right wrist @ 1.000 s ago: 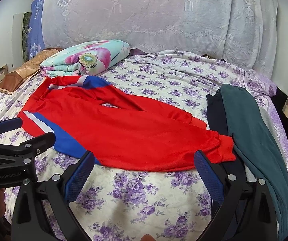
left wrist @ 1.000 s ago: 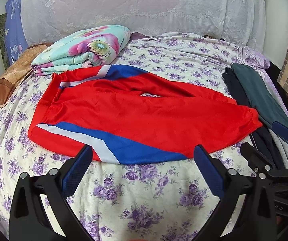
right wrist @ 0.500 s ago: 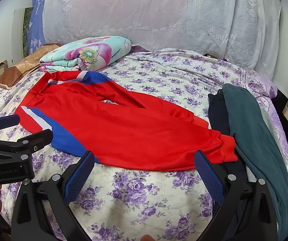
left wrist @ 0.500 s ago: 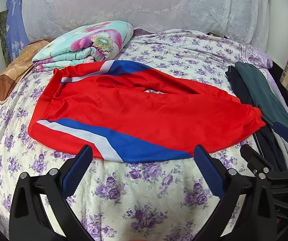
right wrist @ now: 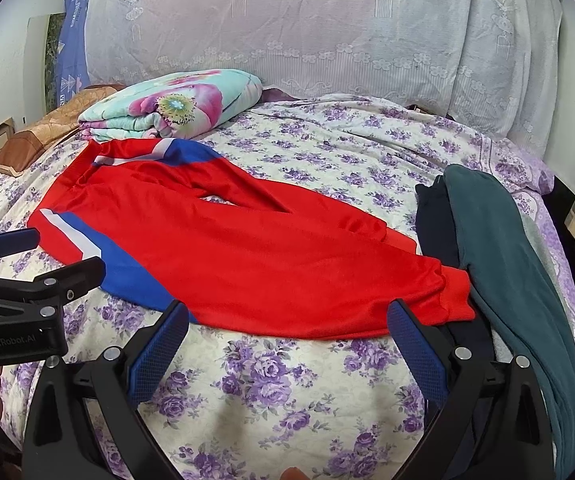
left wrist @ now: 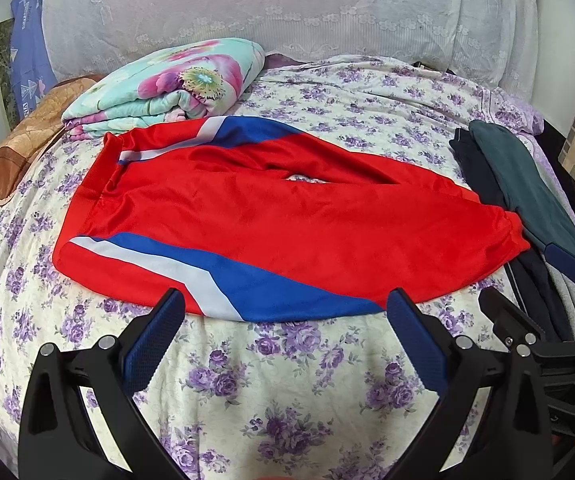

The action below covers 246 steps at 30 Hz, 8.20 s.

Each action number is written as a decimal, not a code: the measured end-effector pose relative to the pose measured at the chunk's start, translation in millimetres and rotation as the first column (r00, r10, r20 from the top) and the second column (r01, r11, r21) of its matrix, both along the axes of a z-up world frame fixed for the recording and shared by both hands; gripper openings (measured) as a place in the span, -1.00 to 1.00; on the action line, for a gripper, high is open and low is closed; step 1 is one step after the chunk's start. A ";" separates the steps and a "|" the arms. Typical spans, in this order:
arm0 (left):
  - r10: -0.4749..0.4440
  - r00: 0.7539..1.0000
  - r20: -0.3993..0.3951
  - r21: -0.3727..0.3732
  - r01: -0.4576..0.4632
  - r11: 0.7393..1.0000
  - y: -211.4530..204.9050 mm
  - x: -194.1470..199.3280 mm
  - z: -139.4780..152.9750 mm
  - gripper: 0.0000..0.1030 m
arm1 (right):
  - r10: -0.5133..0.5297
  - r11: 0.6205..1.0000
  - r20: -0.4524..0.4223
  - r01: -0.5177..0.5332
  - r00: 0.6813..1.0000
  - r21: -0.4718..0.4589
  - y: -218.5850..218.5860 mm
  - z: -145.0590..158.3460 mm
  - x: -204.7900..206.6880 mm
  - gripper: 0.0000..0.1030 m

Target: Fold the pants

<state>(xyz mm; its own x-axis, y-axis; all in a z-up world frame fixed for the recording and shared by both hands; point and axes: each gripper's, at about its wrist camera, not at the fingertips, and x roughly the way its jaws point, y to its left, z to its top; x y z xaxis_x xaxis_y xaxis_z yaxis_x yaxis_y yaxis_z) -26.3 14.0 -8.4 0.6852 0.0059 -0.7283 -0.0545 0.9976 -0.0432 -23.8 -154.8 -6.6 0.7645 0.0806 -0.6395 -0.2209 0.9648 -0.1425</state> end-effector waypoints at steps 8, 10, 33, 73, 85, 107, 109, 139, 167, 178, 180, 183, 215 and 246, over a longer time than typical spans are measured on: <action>0.001 1.000 -0.005 0.004 -0.001 1.000 -1.6 0.1 -1.7 0.91 | -0.001 1.000 -0.008 0.001 1.000 -0.001 -1.8 -4.1 1.8 0.93; 0.000 1.000 -0.007 0.004 0.000 1.000 -2.0 0.0 -2.3 0.91 | -0.003 1.000 -0.010 0.003 1.000 -0.001 -1.5 -4.4 1.8 0.93; -0.013 0.997 -0.078 -0.136 0.002 0.991 33.1 11.9 -12.8 0.91 | -0.030 0.999 -0.046 0.029 0.998 -0.024 -9.4 -14.6 7.3 0.93; 0.423 0.882 -0.208 -0.301 -0.469 0.830 215.6 60.7 -65.3 -0.86 | -0.389 0.776 -0.409 0.533 0.826 0.338 -165.1 -78.9 124.9 -0.80; 0.468 0.867 -0.171 -0.122 -0.490 0.863 225.0 -4.2 -41.4 -0.71 | -0.353 0.878 -0.395 0.446 0.848 0.173 -169.8 -70.8 28.3 0.26; 0.438 0.872 -0.219 0.059 -0.437 0.898 202.3 59.0 -79.1 0.64 | -0.092 0.970 -0.418 0.176 0.904 0.167 -89.4 -91.2 94.9 0.18; 0.426 0.884 -0.192 0.095 -0.415 0.905 200.1 60.5 -69.5 0.65 | -0.089 0.977 -0.332 0.147 0.939 0.153 -90.6 -69.4 101.6 0.19; 0.366 0.926 -0.093 -0.011 -0.368 0.930 160.7 151.7 -73.7 0.86 | -0.063 0.998 -0.145 0.066 0.987 0.017 -91.8 30.1 259.7 -0.41; 0.346 0.934 -0.096 0.030 -0.344 0.938 151.3 157.6 -82.3 0.90 | -0.360 0.760 -0.458 0.540 0.813 0.361 -123.8 -76.4 344.3 -1.00; 0.368 0.926 -0.086 0.030 -0.367 0.930 152.6 155.3 -82.2 0.90 | -0.306 0.741 -0.387 0.473 0.870 0.477 -180.4 -22.2 259.8 0.77; 0.369 0.926 -0.079 0.033 -0.367 0.930 151.8 154.2 -82.9 0.90 | -0.271 0.710 -0.454 0.495 0.849 0.501 -178.2 -52.1 275.8 0.67; 0.366 0.927 -0.083 0.016 -0.366 0.930 154.3 153.6 -82.5 0.90 | -0.232 0.701 -0.522 0.513 0.821 0.495 -158.5 -87.9 305.8 0.32; 0.176 0.984 -0.012 -0.030 -0.176 0.984 150.5 132.3 -27.1 0.90 | -0.286 0.923 -0.227 0.332 0.931 0.195 -117.3 -33.4 239.9 0.05; 0.107 0.967 -0.232 0.265 -0.043 0.963 225.4 232.9 -35.6 -0.71 | -0.091 0.849 -0.237 0.200 0.967 0.489 -56.4 -63.4 226.1 0.80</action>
<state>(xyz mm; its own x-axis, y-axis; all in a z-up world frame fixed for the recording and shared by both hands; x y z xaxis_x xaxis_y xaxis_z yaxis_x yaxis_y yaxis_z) 206.6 239.4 -44.0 0.4789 0.2580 -0.8391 -0.1065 0.9659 0.2362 202.3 -211.2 -70.0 0.6554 0.3315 -0.6786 -0.0430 0.9135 0.4046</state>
